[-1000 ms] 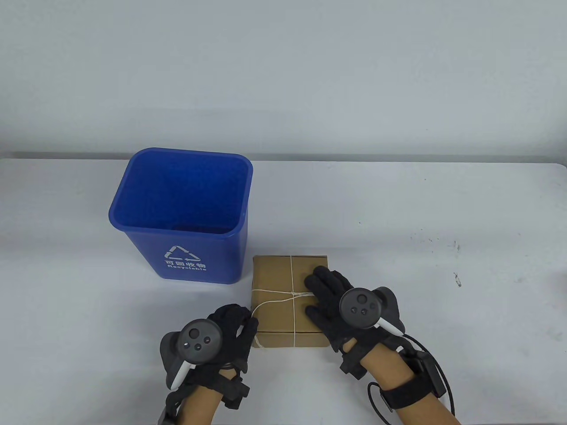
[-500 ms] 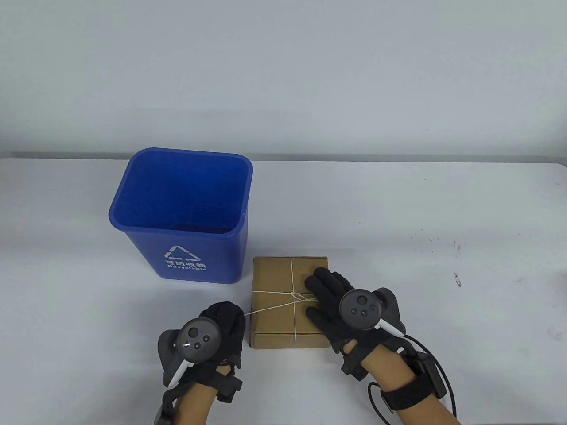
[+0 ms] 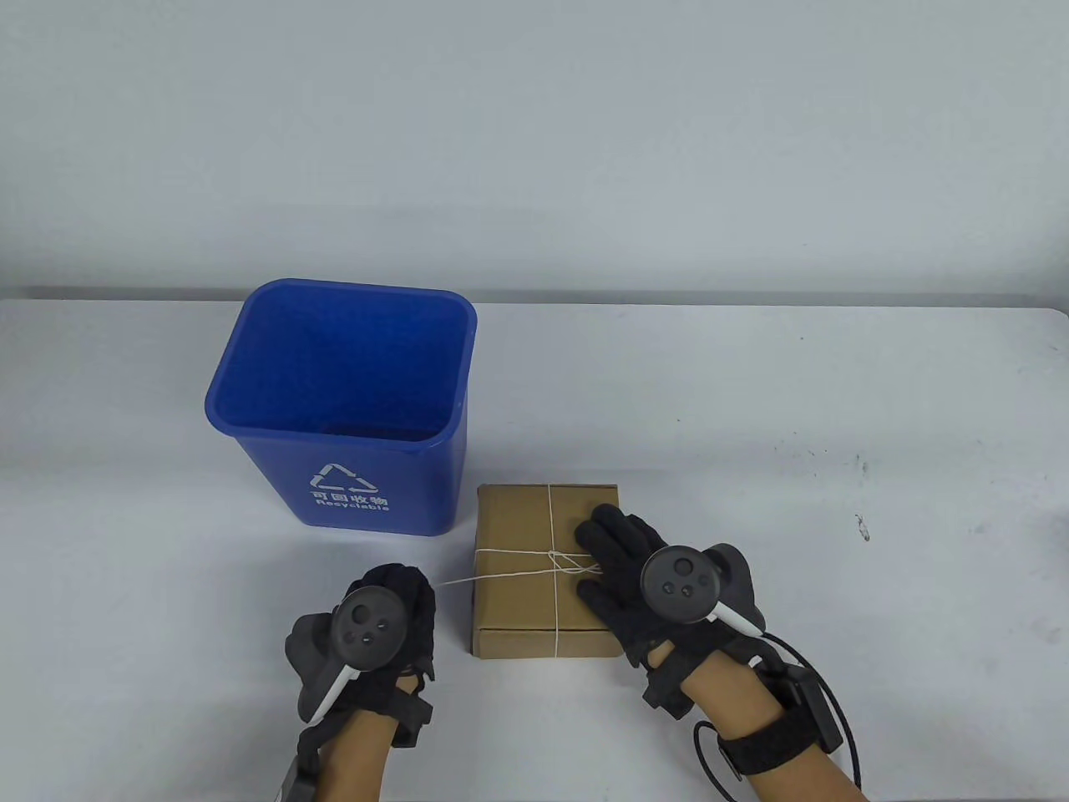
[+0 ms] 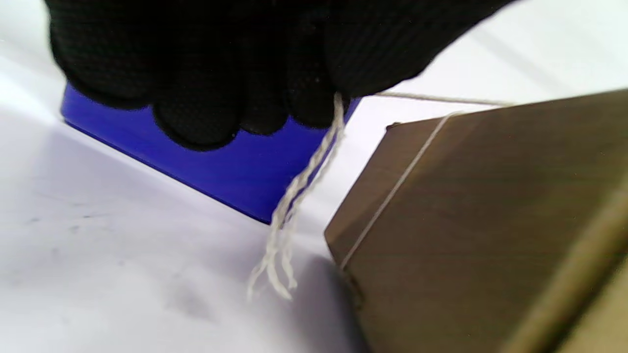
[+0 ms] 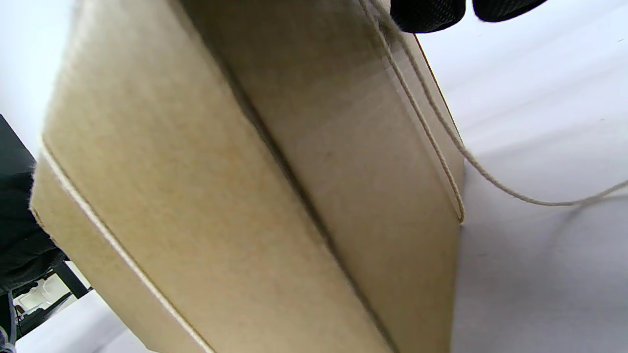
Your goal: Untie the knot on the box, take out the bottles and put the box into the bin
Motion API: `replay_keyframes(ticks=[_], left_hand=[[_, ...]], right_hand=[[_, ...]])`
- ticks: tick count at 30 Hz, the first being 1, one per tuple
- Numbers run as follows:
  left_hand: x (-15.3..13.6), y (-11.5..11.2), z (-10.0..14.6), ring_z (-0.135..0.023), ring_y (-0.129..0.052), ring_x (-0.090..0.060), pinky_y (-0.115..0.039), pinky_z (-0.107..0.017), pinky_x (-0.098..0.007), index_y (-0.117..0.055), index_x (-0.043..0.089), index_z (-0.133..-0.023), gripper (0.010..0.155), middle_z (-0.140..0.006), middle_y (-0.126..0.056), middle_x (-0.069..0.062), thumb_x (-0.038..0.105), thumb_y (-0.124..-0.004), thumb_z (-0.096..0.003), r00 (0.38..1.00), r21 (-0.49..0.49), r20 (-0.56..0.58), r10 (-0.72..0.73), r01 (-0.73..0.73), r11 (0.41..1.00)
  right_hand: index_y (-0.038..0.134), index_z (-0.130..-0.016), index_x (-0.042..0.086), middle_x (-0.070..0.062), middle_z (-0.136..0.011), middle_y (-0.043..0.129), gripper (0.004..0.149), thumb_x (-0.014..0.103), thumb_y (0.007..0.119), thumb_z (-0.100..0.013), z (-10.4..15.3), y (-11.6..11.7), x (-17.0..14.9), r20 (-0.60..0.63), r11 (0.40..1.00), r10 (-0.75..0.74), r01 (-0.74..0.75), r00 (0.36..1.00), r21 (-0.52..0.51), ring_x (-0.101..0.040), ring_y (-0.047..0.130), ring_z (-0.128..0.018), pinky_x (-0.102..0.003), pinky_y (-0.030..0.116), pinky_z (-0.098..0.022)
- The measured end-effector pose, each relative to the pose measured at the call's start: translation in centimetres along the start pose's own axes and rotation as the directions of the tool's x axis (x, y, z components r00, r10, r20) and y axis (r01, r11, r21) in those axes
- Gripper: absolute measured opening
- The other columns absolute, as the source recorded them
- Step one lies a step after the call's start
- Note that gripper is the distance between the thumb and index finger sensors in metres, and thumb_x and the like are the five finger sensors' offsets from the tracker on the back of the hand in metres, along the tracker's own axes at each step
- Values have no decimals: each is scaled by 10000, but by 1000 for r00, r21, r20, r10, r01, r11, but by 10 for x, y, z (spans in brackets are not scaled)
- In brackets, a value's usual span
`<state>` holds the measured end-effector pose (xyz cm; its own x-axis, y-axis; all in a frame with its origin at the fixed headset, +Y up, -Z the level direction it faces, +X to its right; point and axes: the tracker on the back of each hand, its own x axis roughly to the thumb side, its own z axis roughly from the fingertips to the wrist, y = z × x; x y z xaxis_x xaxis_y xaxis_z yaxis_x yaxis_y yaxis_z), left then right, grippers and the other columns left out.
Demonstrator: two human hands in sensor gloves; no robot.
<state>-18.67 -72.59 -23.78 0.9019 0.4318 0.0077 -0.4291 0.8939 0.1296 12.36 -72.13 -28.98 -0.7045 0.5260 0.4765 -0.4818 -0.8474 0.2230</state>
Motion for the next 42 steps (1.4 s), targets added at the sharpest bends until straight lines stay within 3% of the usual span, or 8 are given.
replay_keyframes(ticks=[15,28,31,36,39,42], left_hand=[[-21,-6,-9,-773,-884,-454,-773,-539,-592,-851,94,-818,405,-939,-780,-163,333,-761,-504,985,-71,-140,-97,87,994],[-33,-4,-11,-904,-696,-504,-621,-640,-654,-865,65,-808,406,-1024,-617,-198,315,-776,-501,942,-107,-273,-194,171,980],[-35,-5,-10,-916,-677,-503,-607,-648,-656,-827,75,-860,432,-1039,-597,-172,316,-792,-503,945,-121,-282,-168,139,983],[-25,5,-6,-934,-658,-503,-593,-659,-663,-750,62,-960,533,-1061,-556,-190,317,-807,-496,971,-25,-217,-97,94,995],[-13,6,-4,-960,-629,-503,-554,-677,-684,-717,81,-999,559,-1086,-529,-170,318,-799,-499,996,-3,-54,66,-67,998],[4,2,-2,-985,-611,-487,-546,-691,-683,-690,101,-1032,587,-1105,-513,-158,330,-799,-503,981,-6,96,166,-166,986]], right_hand=[[388,-1082,175,-94,-1145,233,678,492,580,-515,1,0,0,-2,1000,-7,7,1000,1,-604,408,-965,-722,420,-631],[387,-1082,176,-94,-1145,232,678,492,579,-514,1,0,-1,-3,1000,-10,10,1000,1,-607,411,-963,-721,422,-631],[387,-1082,176,-95,-1145,231,678,492,579,-515,1,0,-1,-3,1000,-11,11,1000,2,-603,407,-966,-722,422,-631],[386,-1083,175,-96,-1145,230,678,492,579,-515,1,0,-1,-2,1000,-11,11,1000,1,-605,410,-964,-721,422,-631],[386,-1082,174,-96,-1145,231,678,491,579,-515,1,0,-1,-3,1000,-11,11,1000,1,-608,410,-962,-722,422,-631],[387,-1082,174,-99,-1144,232,677,491,579,-515,1,0,-1,-3,1000,-11,11,1000,1,-607,410,-963,-722,422,-630]])
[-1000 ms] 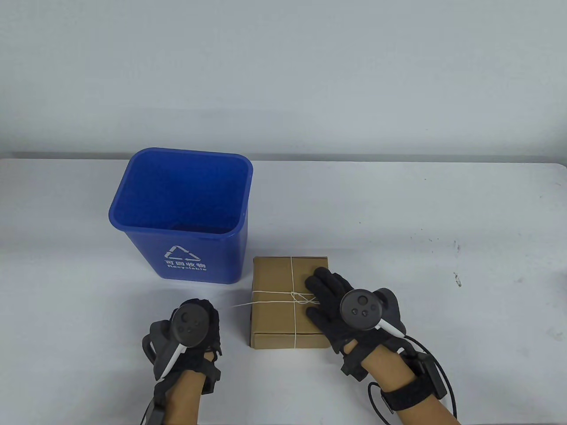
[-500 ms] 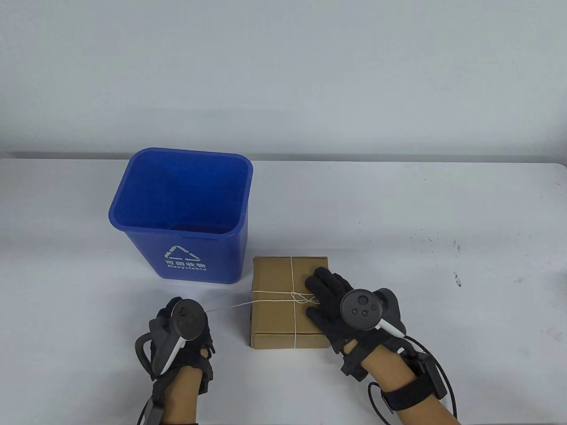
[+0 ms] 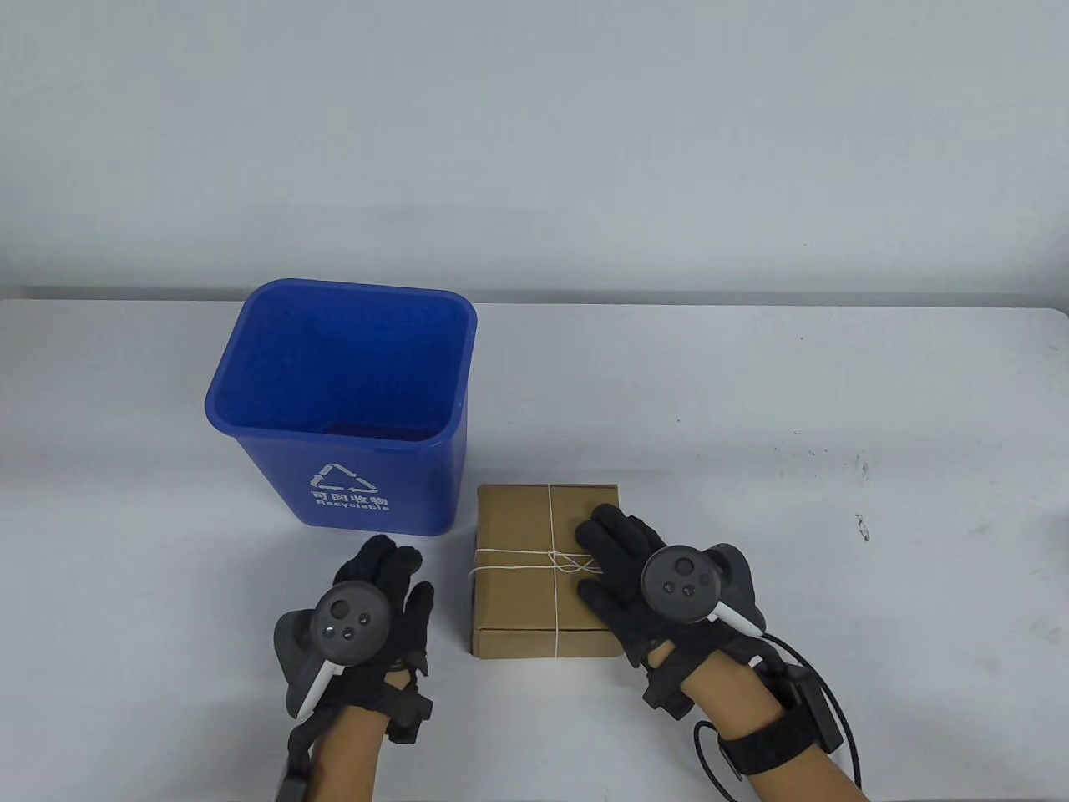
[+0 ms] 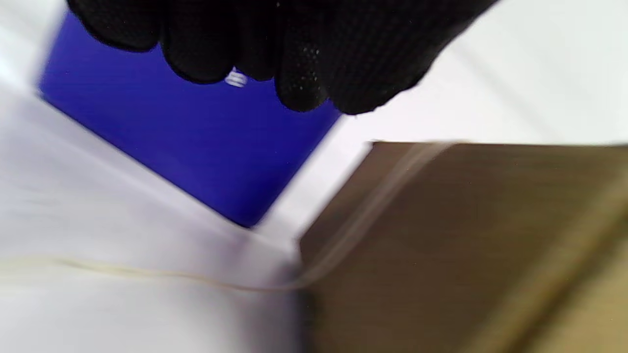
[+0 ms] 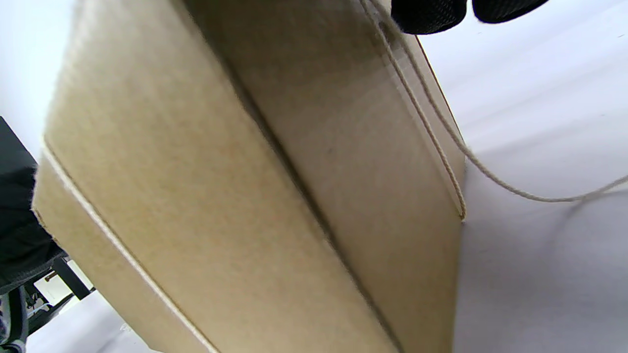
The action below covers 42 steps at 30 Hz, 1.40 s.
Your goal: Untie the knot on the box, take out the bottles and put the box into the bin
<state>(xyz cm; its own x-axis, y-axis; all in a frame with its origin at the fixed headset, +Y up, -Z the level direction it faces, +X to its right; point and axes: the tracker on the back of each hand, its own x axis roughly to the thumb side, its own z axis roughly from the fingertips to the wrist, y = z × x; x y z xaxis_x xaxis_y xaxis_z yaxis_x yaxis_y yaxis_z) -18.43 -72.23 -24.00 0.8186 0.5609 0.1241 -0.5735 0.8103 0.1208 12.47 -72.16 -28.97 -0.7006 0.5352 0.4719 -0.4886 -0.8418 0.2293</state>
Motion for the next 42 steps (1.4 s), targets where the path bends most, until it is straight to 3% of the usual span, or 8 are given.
replay_keyframes(ticks=[3,8,15,19,26,42], left_hand=[[12,-8,-3,-990,-628,-476,-551,-697,-682,-666,120,-1061,614,-1112,-526,-156,336,-798,-501,998,-4,62,-19,19,1000],[12,-15,-10,-987,-650,-473,-555,-699,-685,-700,131,-1054,603,-1112,-560,-141,346,-804,-500,998,-25,60,16,-15,1000],[13,-16,-15,-967,-705,-456,-583,-693,-681,-804,130,-986,527,-1091,-615,-129,321,-822,-494,997,19,68,35,-36,999],[13,-17,-16,-942,-756,-437,-610,-686,-671,-887,121,-895,449,-1061,-674,-109,305,-830,-490,996,50,81,33,-37,998],[13,-17,-16,-916,-770,-436,-617,-674,-674,-885,91,-854,436,-1026,-703,-101,316,-808,-489,995,23,88,46,-48,999],[-15,-3,-13,-900,-772,-452,-615,-663,-678,-884,83,-848,435,-1019,-705,-114,318,-805,-491,997,53,-81,-7,11,999]], right_hand=[[385,-1082,173,-97,-1144,231,678,491,578,-515,0,0,0,0,1000,0,0,1000,0,-608,410,-962,-722,421,-631],[386,-1082,170,-100,-1144,232,678,490,577,-515,0,0,0,2,1000,6,-6,1000,-2,-609,412,-961,-723,422,-630],[383,-1082,169,-103,-1143,230,679,489,575,-515,0,0,1,3,1000,10,-10,1000,0,-614,416,-958,-722,423,-630],[381,-1082,167,-103,-1143,230,680,488,574,-515,0,0,1,4,1000,9,-9,1000,1,-614,412,-958,-723,422,-630],[379,-1083,168,-101,-1143,227,680,489,573,-516,0,1,1,3,1000,6,-6,1000,1,-614,414,-957,-722,423,-630],[380,-1083,172,-100,-1144,225,679,489,575,-516,1,1,0,4,1000,-1,1,1000,4,-612,422,-957,-721,427,-630]])
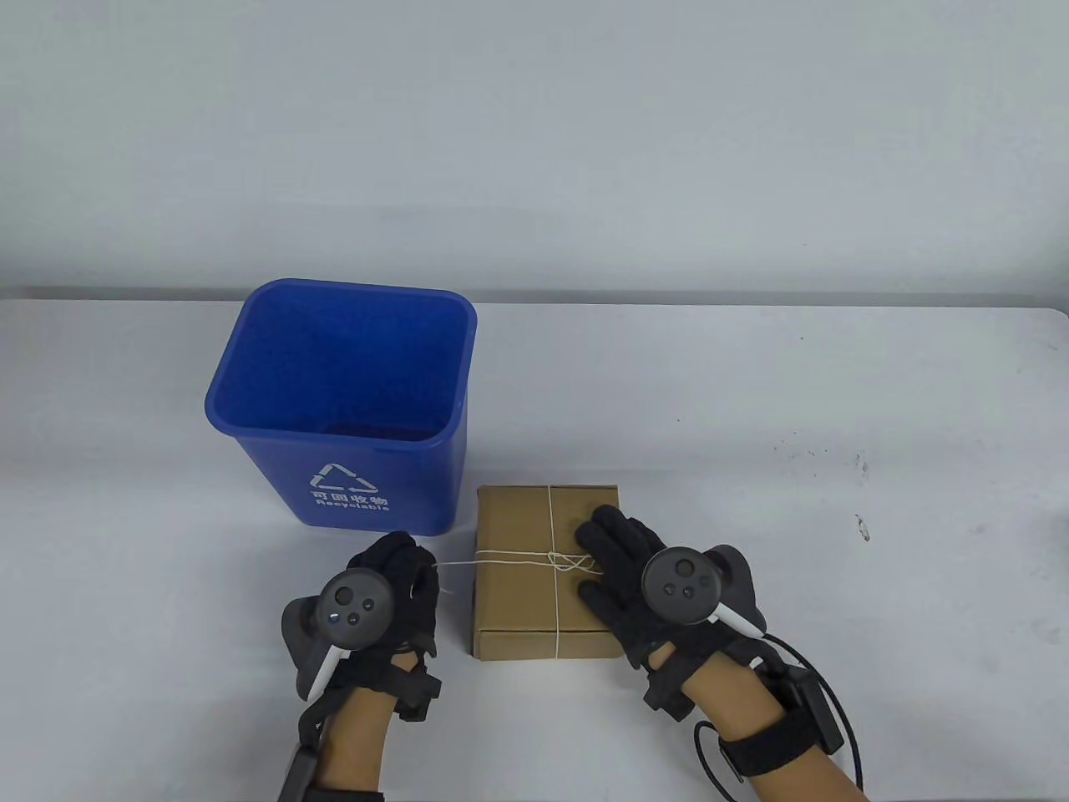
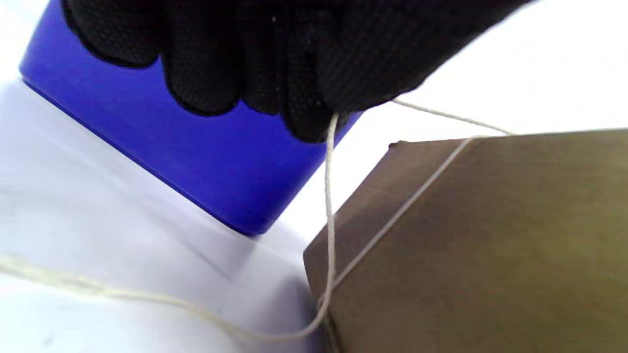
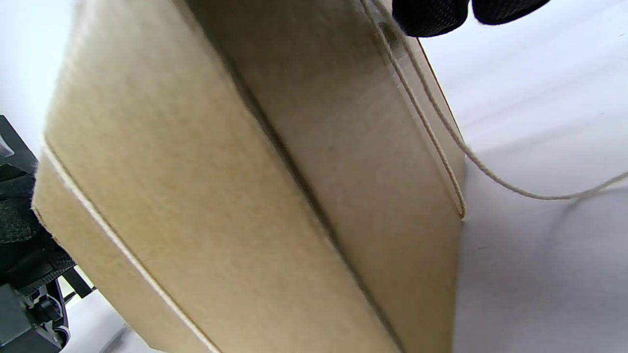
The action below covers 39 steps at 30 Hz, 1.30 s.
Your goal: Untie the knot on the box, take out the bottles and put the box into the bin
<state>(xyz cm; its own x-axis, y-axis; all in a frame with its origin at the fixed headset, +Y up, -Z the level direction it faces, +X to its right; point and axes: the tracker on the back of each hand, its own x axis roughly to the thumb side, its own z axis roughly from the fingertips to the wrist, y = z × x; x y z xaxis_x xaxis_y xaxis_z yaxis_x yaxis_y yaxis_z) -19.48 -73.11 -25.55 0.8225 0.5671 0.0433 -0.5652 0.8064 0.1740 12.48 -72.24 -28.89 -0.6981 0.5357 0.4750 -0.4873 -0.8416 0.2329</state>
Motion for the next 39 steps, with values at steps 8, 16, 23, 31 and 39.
replay_keyframes(ticks=[8,16,23,31,39], left_hand=[[-9,8,1,-898,-767,-459,-607,-662,-682,-886,74,-846,435,-1017,-701,-143,311,-807,-490,993,26,-84,-79,81,996],[-26,16,1,-894,-749,-481,-586,-660,-694,-881,57,-847,436,-1018,-690,-154,299,-805,-492,965,19,-230,-129,137,990],[-43,20,2,-910,-705,-497,-549,-670,-702,-858,52,-854,436,-1029,-653,-165,294,-794,-497,920,-21,-360,-153,156,988],[-57,31,7,-919,-678,-504,-519,-675,-715,-835,43,-862,436,-1036,-623,-177,280,-783,-499,853,-1,-496,-160,184,983],[-67,37,11,-938,-632,-518,-496,-684,-718,-702,10,-956,516,-1063,-512,-209,238,-772,-498,827,33,-555,-85,124,992]], right_hand=[[381,-1083,173,-96,-1144,225,677,489,575,-516,0,0,0,-1,1000,-2,2,1000,-1,-610,423,-958,-720,429,-629],[381,-1083,173,-97,-1144,224,678,490,574,-516,0,0,0,-2,1000,-7,7,1000,-2,-612,427,-956,-720,430,-629],[380,-1083,175,-96,-1145,223,677,490,574,-516,1,0,-1,-3,1000,-8,8,1000,-2,-612,429,-955,-719,431,-629],[380,-1083,173,-95,-1145,223,677,489,574,-516,1,0,-1,-3,1000,-8,8,1000,-2,-609,429,-957,-720,431,-628],[380,-1083,175,-93,-1145,223,677,489,574,-516,1,0,-1,-3,1000,-8,8,1000,-2,-611,430,-955,-720,431,-629]])
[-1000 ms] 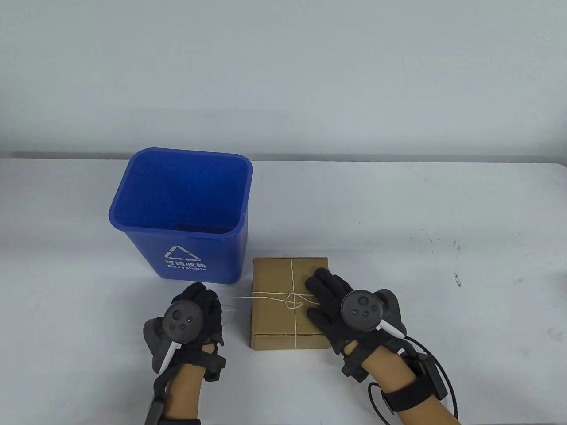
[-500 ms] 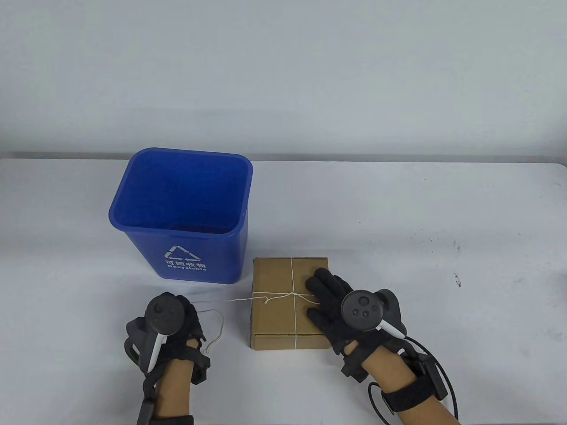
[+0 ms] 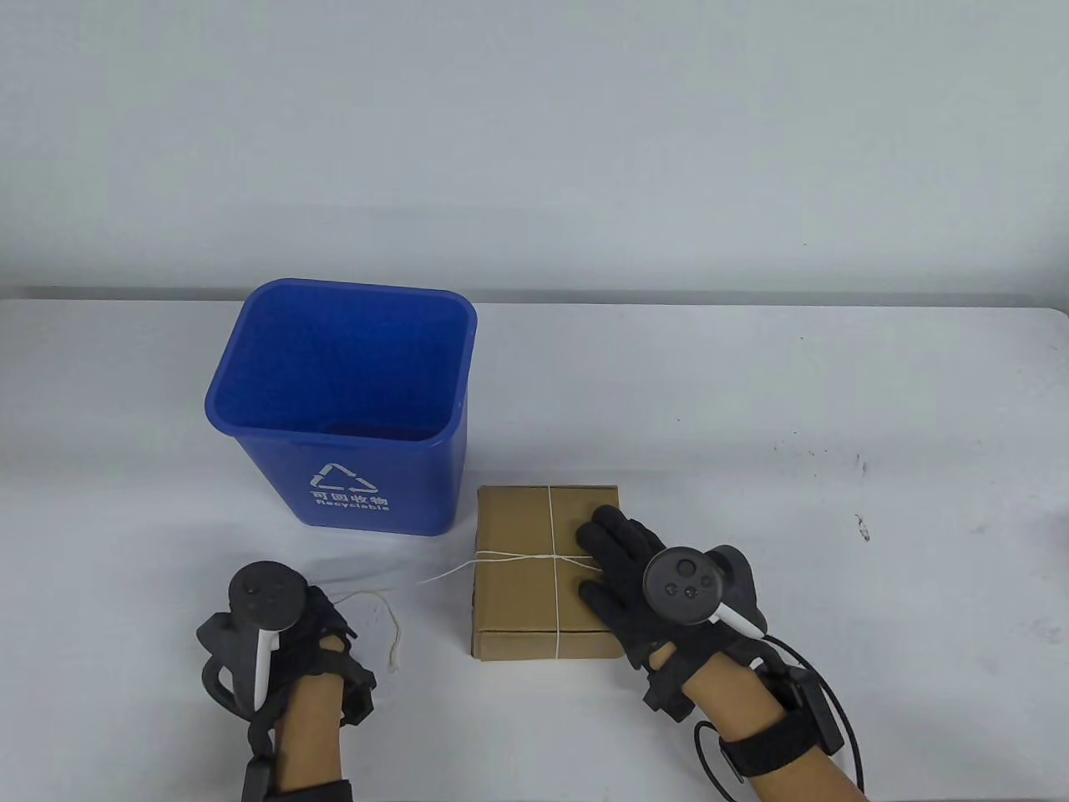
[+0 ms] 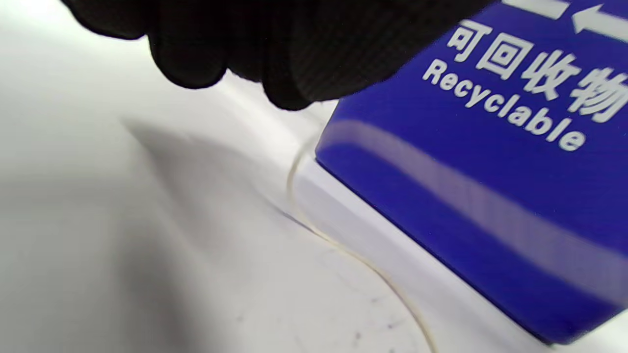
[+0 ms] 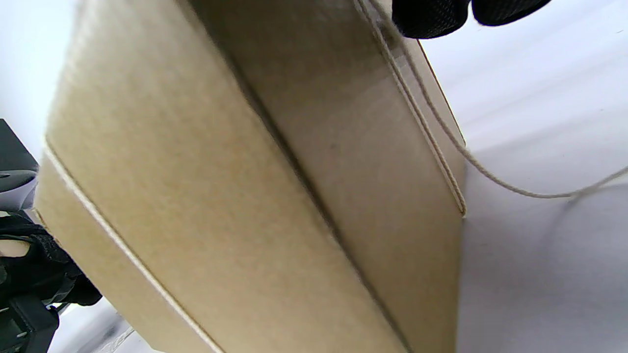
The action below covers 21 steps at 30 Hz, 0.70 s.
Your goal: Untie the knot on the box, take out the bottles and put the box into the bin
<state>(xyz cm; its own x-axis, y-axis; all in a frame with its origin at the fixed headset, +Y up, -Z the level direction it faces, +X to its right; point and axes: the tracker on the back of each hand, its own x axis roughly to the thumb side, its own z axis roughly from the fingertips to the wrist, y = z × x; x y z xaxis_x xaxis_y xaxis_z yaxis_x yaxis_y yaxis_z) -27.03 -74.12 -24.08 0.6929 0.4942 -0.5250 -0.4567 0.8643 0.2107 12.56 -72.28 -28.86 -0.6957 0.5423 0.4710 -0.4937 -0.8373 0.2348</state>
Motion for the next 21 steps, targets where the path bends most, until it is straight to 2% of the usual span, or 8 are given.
replay_keyframes(ticks=[3,5,9,11,16,21], left_hand=[[11,3,5,-947,-617,-519,-480,-689,-722,-684,31,-976,527,-1071,-498,-206,234,-767,-497,992,41,123,39,-45,998],[24,6,12,-953,-624,-509,-490,-692,-715,-693,48,-976,525,-1076,-511,-185,254,-769,-499,962,57,267,62,-80,995],[54,3,33,-960,-665,-477,-516,-704,-703,-733,84,-967,519,-1077,-567,-151,311,-785,-503,855,57,517,43,-85,995],[70,0,47,-965,-668,-473,-513,-707,-709,-739,95,-969,524,-1078,-575,-151,325,-791,-501,799,32,600,42,-77,997],[102,-3,72,-996,-652,-459,-476,-729,-726,-739,117,-990,551,-1098,-579,-113,370,-800,-504,685,2,727,38,-57,998],[129,-10,81,-1024,-617,-472,-464,-738,-733,-702,124,-1033,611,-1124,-544,-128,417,-795,-506,627,-55,779,20,36,998]], right_hand=[[381,-1083,174,-95,-1145,222,676,489,574,-516,0,0,0,0,1000,0,0,1000,0,-611,432,-955,-719,431,-629],[380,-1083,175,-94,-1145,223,676,488,575,-516,0,0,0,-1,1000,-1,1,1000,1,-611,430,-956,-719,431,-629],[382,-1083,174,-95,-1145,223,676,488,576,-516,0,0,0,-1,1000,-1,1,1000,2,-612,431,-955,-720,431,-628],[382,-1083,173,-95,-1145,225,677,488,576,-516,0,0,0,-1,1000,0,0,1000,2,-612,433,-954,-720,431,-628],[382,-1082,172,-97,-1144,225,676,487,576,-517,0,0,0,-1,1000,2,-2,1000,4,-611,432,-954,-720,432,-628],[381,-1082,172,-97,-1143,226,677,486,577,-516,0,-1,0,0,1000,5,-5,1000,6,-614,435,-952,-720,432,-628]])
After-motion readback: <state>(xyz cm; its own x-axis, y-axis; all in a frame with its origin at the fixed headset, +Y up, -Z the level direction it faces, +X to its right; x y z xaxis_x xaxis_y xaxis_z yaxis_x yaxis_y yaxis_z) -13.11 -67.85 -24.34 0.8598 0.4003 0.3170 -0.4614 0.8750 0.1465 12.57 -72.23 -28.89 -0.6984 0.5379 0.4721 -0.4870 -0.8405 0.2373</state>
